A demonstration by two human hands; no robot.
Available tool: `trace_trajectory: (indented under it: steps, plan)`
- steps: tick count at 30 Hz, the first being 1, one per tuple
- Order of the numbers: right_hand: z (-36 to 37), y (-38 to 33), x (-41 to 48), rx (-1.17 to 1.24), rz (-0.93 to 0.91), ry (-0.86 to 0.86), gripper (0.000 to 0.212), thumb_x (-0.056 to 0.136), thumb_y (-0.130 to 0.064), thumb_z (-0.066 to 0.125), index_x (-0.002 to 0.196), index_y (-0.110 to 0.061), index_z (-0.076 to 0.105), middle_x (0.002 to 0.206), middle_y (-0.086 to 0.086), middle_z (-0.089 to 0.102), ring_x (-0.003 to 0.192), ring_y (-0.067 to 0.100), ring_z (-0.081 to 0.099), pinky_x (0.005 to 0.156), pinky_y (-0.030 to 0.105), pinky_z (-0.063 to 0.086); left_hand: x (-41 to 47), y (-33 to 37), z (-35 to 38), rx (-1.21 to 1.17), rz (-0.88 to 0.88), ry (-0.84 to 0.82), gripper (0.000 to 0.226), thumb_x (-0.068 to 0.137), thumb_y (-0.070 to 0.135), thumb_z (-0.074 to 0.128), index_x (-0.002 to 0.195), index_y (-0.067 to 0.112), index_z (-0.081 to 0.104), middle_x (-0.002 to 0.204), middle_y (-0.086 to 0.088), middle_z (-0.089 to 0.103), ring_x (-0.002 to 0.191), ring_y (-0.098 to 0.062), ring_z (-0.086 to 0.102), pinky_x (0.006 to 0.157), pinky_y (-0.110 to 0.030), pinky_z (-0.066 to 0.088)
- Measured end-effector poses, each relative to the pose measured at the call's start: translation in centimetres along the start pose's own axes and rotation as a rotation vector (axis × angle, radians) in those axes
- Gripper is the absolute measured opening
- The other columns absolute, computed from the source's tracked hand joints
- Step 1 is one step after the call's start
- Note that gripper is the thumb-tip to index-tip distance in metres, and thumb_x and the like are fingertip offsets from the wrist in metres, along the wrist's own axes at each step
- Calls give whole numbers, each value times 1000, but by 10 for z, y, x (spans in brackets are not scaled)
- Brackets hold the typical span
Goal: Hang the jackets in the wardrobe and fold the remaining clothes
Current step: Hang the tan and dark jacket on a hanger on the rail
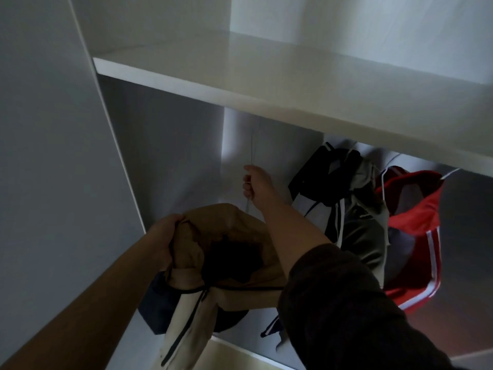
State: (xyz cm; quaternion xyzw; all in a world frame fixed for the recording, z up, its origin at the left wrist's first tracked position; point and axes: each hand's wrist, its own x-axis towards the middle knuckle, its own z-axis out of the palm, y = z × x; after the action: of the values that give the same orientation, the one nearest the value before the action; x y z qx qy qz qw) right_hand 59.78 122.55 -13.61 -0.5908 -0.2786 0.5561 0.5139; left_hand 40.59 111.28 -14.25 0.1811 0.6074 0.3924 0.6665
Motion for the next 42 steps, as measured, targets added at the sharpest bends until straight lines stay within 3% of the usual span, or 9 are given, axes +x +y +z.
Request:
trace_trajectory:
  steps: [5, 7, 13, 17, 22, 27, 31, 37, 42]
  plan:
    - [-6, -1, -1, -49, -214, 110, 33, 102, -20, 33, 74, -15, 51, 58, 1, 43, 43, 11, 35, 34, 16, 26, -2, 2, 0, -25, 6, 15, 30, 97, 26, 48, 90, 0, 61, 62, -14, 64, 60, -29, 59, 37, -26, 49]
    - [-12, -2, -7, -44, -244, 107, 34, 102, -20, 33, 72, -16, 49, 56, 0, 41, 39, 8, 34, 34, 16, 25, -4, 2, 0, -19, 12, 16, 31, 97, 26, 49, 105, -1, 61, 75, -15, 62, 66, -29, 56, 50, -34, 51]
    - [-36, 4, -48, -3, -258, 68, 35, 102, -21, 35, 70, -16, 47, 50, -5, 39, 35, 4, 33, 33, 15, 23, -18, -4, -3, 15, 44, -26, 40, 98, 25, 46, 122, -5, 56, 82, -14, 60, 70, -29, 55, 62, -38, 46]
    - [-56, 28, -87, 32, -233, 61, 38, 104, -19, 34, 68, -15, 47, 42, -10, 39, 33, 4, 31, 33, 13, 21, -31, -14, -8, 52, 57, -50, 39, 98, 24, 46, 119, -7, 58, 71, -14, 63, 68, -28, 54, 60, -37, 44]
    - [-84, 66, -157, -14, -212, 107, 41, 105, -16, 31, 68, -13, 46, 41, -8, 38, 32, 4, 30, 34, 15, 20, -59, -31, -13, 149, 52, -114, 37, 98, 25, 48, 118, -4, 59, 86, -15, 63, 70, -28, 56, 58, -37, 44]
    - [-115, 122, -256, -76, -317, 266, 35, 99, -15, 45, 64, -13, 43, 50, -4, 37, 40, 4, 35, 40, 17, 30, -105, -52, -17, 211, 93, -201, 37, 101, 18, 41, 127, -6, 53, 132, -22, 53, 116, -38, 53, 83, -38, 43]
    - [-125, 154, -323, -93, -442, 434, 35, 93, -12, 53, 59, -15, 45, 52, 1, 32, 48, 10, 32, 47, 23, 27, -140, -73, -26, 309, 79, -307, 35, 98, 19, 46, 124, -3, 56, 122, -19, 60, 84, -30, 58, 81, -38, 44]
    - [-140, 138, -390, -59, -487, 655, 29, 93, -23, 59, 68, -14, 48, 53, 1, 42, 47, 14, 41, 49, 27, 36, -183, -93, -29, 453, 41, -474, 32, 97, 22, 50, 117, -1, 60, 102, -11, 64, 77, -27, 56, 78, -37, 46]
    - [-144, 130, -440, 175, -512, 784, 56, 100, -44, 41, 49, -22, 46, 47, -5, 33, 41, 10, 30, 45, 25, 24, -207, -99, -23, 540, 74, -510, 26, 96, 23, 50, 101, 0, 61, 86, -11, 61, 73, -26, 54, 74, -37, 45]
